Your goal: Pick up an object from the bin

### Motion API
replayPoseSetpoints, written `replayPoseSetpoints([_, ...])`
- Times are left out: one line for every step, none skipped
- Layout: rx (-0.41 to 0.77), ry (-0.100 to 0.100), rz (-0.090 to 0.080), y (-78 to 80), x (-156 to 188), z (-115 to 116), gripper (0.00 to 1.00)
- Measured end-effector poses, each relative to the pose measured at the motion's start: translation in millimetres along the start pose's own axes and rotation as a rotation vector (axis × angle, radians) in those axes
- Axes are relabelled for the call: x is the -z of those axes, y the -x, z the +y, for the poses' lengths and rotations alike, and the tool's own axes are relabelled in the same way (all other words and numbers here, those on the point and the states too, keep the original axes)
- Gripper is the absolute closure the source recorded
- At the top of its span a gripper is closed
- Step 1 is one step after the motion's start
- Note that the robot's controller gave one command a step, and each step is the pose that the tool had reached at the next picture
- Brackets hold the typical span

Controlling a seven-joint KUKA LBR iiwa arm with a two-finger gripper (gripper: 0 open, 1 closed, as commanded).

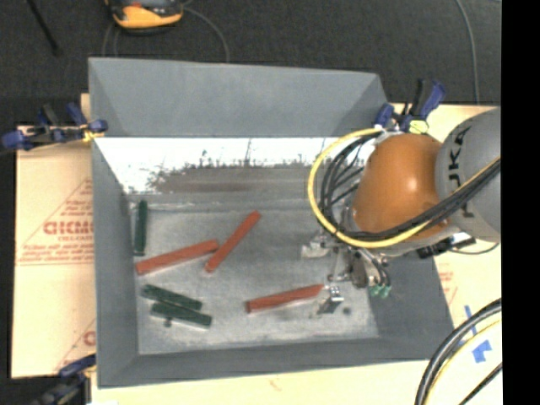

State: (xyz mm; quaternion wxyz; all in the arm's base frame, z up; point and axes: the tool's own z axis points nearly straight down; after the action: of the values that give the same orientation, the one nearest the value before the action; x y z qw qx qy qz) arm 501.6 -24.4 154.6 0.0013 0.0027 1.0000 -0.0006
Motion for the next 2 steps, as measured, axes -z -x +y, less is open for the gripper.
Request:
replayPoseSetpoints([0.001, 0.0, 0.0, 0.0, 0, 0, 0.0])
replayPoseSetpoints([0.004, 0.002, -0.007, 12.8, -59, 17, 0.0])
